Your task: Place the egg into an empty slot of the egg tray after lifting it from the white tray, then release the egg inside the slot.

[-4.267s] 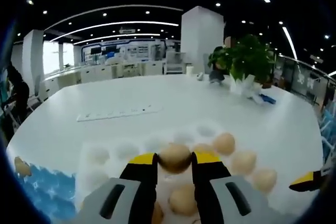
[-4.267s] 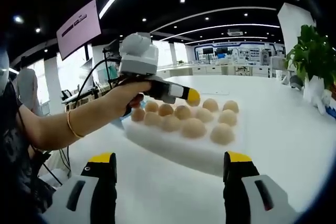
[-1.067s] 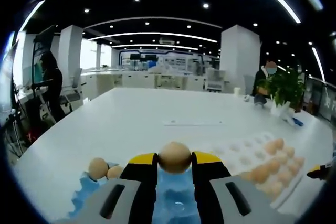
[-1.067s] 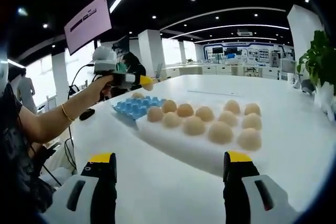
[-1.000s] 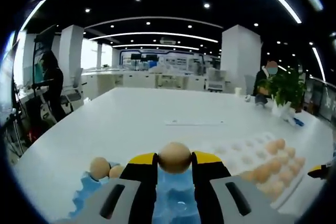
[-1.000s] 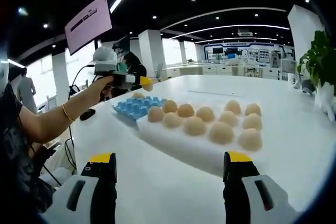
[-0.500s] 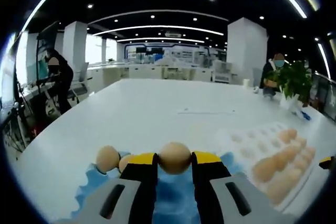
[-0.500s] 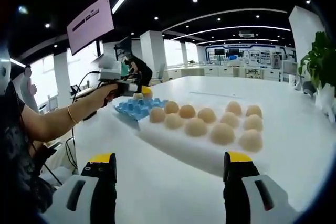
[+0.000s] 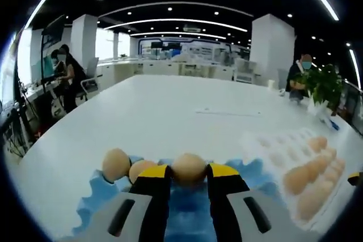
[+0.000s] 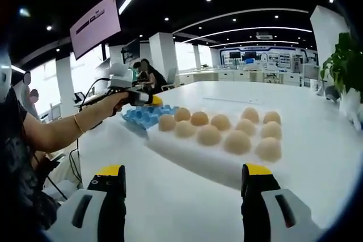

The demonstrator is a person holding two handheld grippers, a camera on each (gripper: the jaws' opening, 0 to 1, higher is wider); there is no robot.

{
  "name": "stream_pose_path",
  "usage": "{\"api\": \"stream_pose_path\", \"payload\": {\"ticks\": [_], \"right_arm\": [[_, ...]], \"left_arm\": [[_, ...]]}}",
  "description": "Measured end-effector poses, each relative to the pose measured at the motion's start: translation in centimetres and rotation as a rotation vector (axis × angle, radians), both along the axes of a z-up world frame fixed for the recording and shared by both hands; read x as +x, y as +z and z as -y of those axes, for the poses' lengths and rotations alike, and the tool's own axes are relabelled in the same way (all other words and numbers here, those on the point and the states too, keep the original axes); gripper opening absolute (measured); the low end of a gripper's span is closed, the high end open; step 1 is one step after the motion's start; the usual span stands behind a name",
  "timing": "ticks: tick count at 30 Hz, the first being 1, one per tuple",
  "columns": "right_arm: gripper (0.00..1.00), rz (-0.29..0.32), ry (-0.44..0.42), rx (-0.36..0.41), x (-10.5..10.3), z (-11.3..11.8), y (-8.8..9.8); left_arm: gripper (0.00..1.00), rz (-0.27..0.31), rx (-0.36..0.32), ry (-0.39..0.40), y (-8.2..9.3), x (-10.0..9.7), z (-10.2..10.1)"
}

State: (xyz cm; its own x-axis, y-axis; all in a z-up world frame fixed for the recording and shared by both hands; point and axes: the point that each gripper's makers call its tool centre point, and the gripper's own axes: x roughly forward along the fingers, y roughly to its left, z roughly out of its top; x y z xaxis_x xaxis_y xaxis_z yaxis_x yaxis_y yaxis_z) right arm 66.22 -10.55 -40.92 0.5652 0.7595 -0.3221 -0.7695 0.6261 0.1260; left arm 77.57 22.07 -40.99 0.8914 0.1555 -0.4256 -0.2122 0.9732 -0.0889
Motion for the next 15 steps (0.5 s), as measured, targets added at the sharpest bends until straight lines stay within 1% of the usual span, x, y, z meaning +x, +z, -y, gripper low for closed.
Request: {"api": "stream_pose_path", "payload": {"ticks": [2, 4, 6, 7, 10, 15], "right_arm": [[0.87, -0.001, -0.001, -0.002, 0.1, 0.0, -0.1], [0.87, -0.001, -0.004, 0.000, 0.2, 0.0, -0.1], [0.87, 0.000, -0.007, 0.003, 0.3, 0.0, 0.0], [0.87, 0.000, -0.008, 0.004, 0.3, 0.0, 0.0], [0.87, -0.002, -0.009, 0.005, 0.3, 0.0, 0.0], [0.87, -0.007, -0.017, 0.003, 0.3, 0.1, -0.2]], "left_arm": [[0.25, -0.003, 0.001, -0.002, -0.2, 0.0, -0.1], [0.25, -0.009, -0.016, -0.005, -0.6, -0.1, 0.0], [0.25, -0.019, -0.013, -0.007, -0.9, -0.1, -0.1], [0.25, -0.014, 0.000, -0.009, -0.8, -0.1, -0.1], [0.25, -0.016, 0.011, -0.022, -0.7, 0.2, -0.1], [0.25, -0.026, -0.006, -0.030, -0.8, 1.3, -0.6]]}}
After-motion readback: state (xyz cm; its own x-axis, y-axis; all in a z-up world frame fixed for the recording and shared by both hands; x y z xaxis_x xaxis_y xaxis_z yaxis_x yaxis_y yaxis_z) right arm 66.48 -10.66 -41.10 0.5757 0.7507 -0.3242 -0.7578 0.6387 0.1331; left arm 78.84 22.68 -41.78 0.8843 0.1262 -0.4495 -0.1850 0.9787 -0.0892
